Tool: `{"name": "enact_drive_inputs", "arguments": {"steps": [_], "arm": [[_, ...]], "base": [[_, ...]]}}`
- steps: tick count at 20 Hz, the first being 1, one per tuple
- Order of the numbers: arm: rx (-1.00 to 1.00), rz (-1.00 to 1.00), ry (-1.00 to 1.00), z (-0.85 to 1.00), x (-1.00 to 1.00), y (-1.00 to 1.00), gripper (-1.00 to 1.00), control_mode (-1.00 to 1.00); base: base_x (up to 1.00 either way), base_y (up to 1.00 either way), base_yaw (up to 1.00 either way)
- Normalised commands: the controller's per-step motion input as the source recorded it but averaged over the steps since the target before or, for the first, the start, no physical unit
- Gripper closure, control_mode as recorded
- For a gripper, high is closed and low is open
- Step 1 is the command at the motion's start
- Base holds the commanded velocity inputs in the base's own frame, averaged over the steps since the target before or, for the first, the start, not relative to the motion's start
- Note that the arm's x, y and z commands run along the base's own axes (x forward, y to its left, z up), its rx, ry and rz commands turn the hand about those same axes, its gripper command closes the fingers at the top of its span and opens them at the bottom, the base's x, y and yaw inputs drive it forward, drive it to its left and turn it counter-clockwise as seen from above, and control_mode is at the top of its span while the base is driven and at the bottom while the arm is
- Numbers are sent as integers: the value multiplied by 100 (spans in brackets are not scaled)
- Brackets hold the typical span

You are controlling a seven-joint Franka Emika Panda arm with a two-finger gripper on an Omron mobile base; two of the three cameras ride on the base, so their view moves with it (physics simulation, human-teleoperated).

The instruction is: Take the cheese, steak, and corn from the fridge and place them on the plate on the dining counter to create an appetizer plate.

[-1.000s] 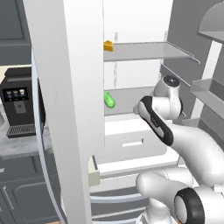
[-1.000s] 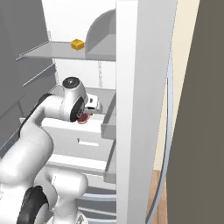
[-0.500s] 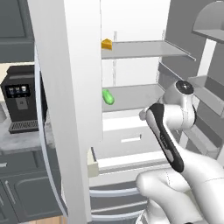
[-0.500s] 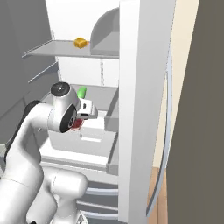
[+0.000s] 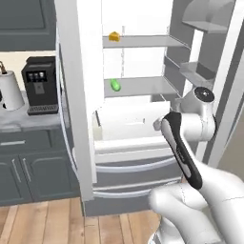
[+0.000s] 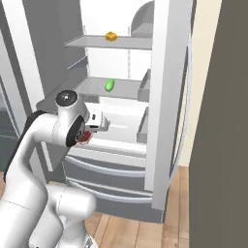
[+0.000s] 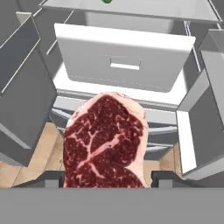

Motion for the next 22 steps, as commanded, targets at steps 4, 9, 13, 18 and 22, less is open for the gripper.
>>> {"name": "enact_drive_inputs", "arguments": {"steps": [4, 9, 13, 18, 22], "arm": [[0, 0, 0, 0, 0, 0, 100, 100], [0, 0, 0, 0, 0, 0, 100, 100], [0, 0, 0, 0, 0, 0, 100, 100], [0, 0, 0, 0, 0, 0, 100, 100], [0, 0, 0, 0, 0, 0, 100, 100]], "base": [[-79, -3, 39], [-73, -3, 59], [-77, -8, 70], [-79, -7, 71], [-79, -4, 65]]}}
